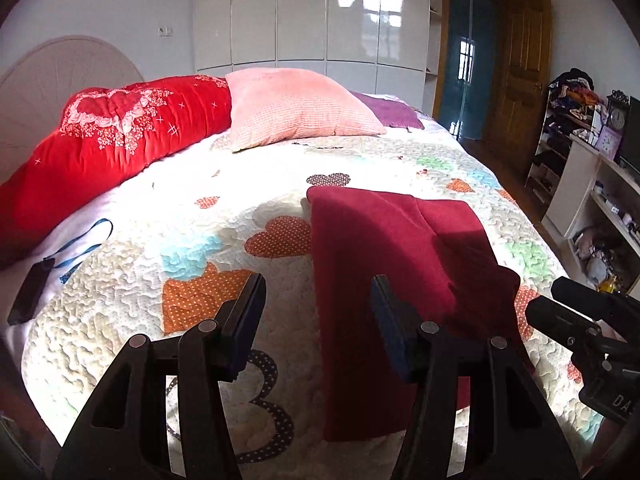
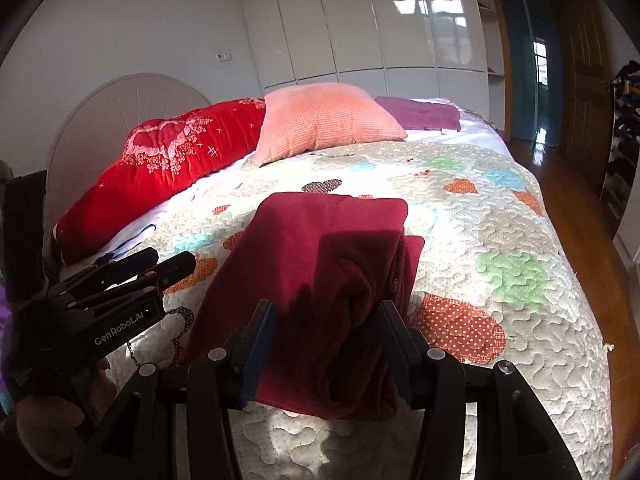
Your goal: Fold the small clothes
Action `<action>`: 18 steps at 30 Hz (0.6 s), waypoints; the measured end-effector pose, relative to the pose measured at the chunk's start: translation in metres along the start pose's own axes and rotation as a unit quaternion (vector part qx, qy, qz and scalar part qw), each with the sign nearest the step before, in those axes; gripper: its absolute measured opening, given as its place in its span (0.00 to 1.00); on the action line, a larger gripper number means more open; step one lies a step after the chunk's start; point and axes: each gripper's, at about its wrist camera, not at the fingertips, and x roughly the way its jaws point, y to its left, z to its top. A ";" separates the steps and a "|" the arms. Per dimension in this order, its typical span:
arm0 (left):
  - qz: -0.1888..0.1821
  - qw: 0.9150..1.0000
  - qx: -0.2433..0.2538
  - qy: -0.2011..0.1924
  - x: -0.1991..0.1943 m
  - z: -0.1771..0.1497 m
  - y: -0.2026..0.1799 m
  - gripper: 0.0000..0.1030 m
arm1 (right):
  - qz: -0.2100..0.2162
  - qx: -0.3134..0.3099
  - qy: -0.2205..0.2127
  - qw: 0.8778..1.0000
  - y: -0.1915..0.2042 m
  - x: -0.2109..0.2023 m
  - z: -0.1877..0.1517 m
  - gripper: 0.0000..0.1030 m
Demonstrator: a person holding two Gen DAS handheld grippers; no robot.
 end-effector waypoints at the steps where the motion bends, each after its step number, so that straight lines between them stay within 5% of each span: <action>1: 0.001 1.000 0.003 -0.004 -0.002 0.000 0.000 0.59 | -0.004 -0.002 -0.007 1.000 0.002 -0.002 0.001 0.50; 3: 0.000 1.000 0.006 -0.013 -0.007 -0.001 -0.001 0.69 | -0.007 -0.001 -0.015 1.000 0.003 -0.003 0.001 0.51; 7: -0.001 1.000 0.008 -0.020 -0.011 -0.002 0.000 0.69 | -0.003 0.009 -0.013 1.000 0.001 0.001 0.000 0.62; 18: 0.009 1.000 0.003 -0.016 -0.009 -0.005 0.004 0.69 | -0.014 0.021 -0.014 1.000 -0.003 0.001 0.000 0.68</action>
